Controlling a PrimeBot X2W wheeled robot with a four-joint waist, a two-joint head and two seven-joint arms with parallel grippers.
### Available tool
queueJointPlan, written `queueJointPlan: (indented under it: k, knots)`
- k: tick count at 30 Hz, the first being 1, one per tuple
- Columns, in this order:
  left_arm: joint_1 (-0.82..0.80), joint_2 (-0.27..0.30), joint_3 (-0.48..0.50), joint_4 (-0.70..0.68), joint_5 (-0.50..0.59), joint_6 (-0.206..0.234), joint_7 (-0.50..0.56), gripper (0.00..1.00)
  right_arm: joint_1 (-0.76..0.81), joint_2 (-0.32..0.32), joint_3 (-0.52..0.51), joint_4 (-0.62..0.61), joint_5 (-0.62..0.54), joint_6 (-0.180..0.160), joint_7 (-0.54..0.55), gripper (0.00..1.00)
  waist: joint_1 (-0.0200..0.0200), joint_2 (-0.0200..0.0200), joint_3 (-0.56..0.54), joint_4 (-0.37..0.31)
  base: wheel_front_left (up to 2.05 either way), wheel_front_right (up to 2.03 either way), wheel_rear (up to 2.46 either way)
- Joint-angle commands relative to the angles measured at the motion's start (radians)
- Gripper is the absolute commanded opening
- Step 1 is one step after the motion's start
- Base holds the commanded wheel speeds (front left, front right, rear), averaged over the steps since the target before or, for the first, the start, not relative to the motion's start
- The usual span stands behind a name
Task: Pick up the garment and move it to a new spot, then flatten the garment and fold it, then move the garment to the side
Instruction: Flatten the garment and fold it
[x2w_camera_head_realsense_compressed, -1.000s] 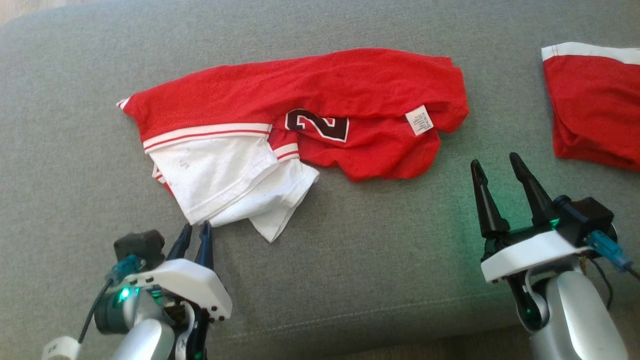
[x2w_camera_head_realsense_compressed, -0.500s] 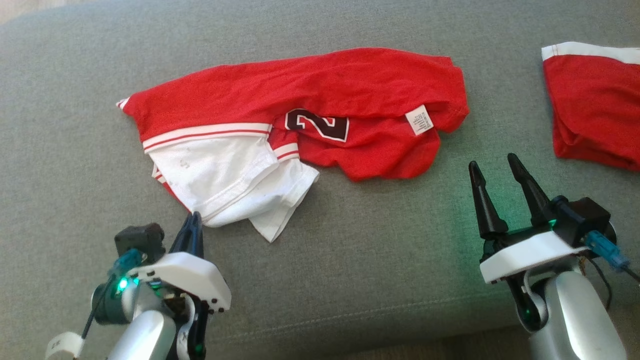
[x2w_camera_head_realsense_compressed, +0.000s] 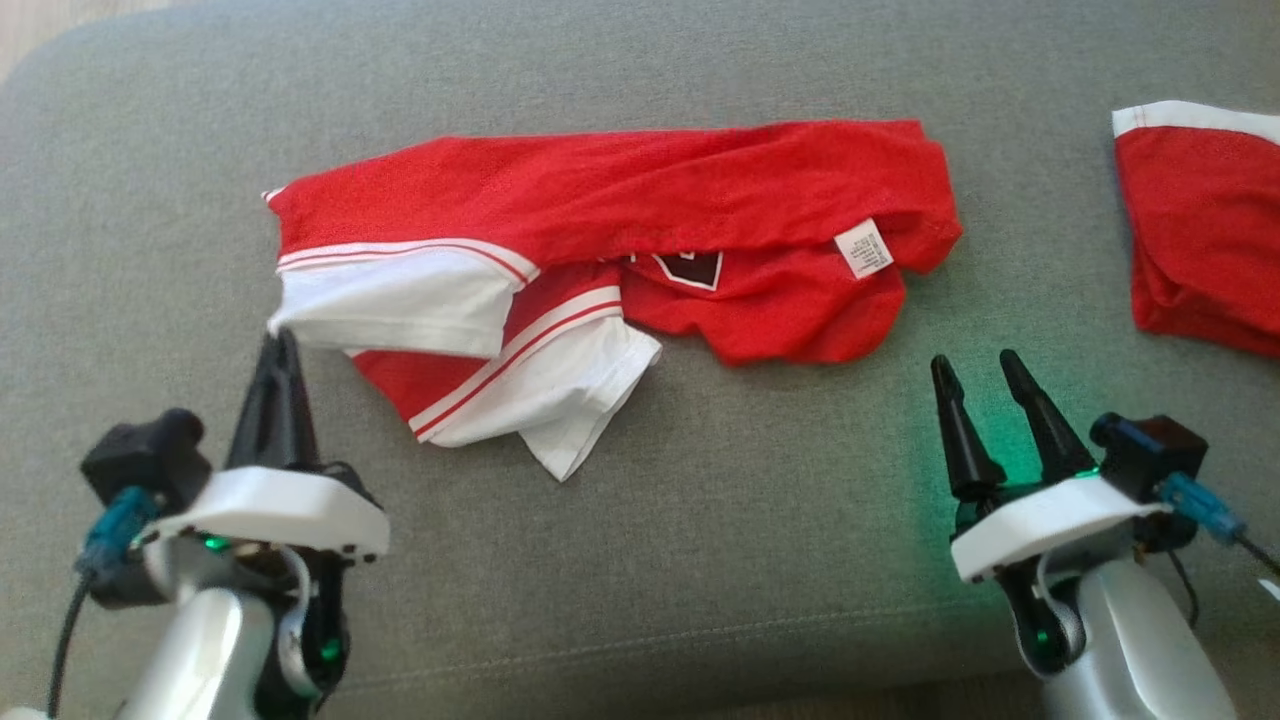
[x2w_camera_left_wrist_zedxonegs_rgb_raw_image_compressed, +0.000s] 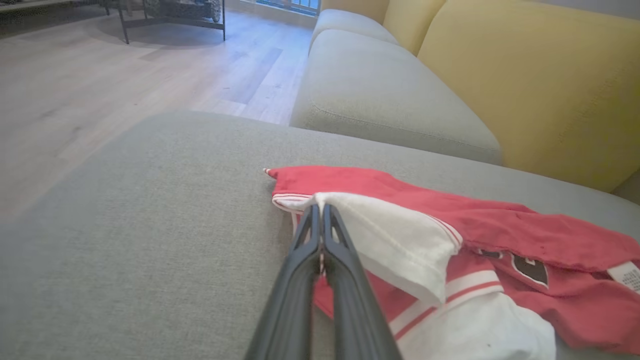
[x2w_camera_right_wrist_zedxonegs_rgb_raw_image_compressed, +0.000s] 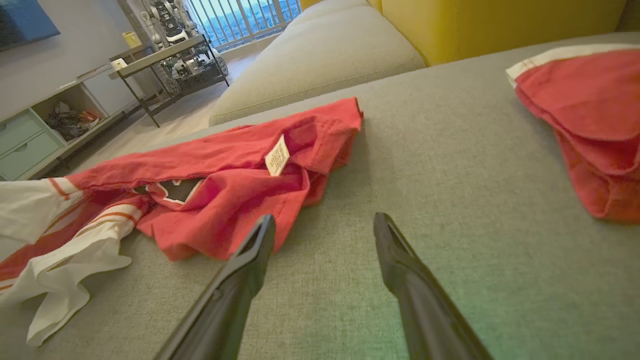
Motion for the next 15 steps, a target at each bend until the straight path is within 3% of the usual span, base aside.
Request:
queueJointPlan:
  k: [1, 5, 15]
  knots:
    - [-0.02, 0.036, 0.053, -0.046, -0.006, 0.012, -0.006, 0.0, -0.061, -0.002, 0.028, -0.001, 0.034, 0.0, -0.007, 1.0, 0.0, 0.0, 0.005, 0.004, 0.0, 0.0, 0.0]
    - [-0.021, 0.05, 0.066, -0.062, -0.007, 0.018, -0.002, 0.0, -0.139, -0.002, 0.025, 0.067, 0.125, 0.0, -0.007, 1.0, 0.0, 0.0, 0.018, 0.011, 0.0, 0.0, 0.0]
    - [-0.055, 0.052, 0.053, -0.051, 0.0, 0.013, 0.0, 0.0, -0.326, -0.002, 0.015, 0.274, 0.21, 0.0, -0.007, 1.0, 0.0, 0.0, 0.043, 0.046, 0.0, 0.0, 0.0]
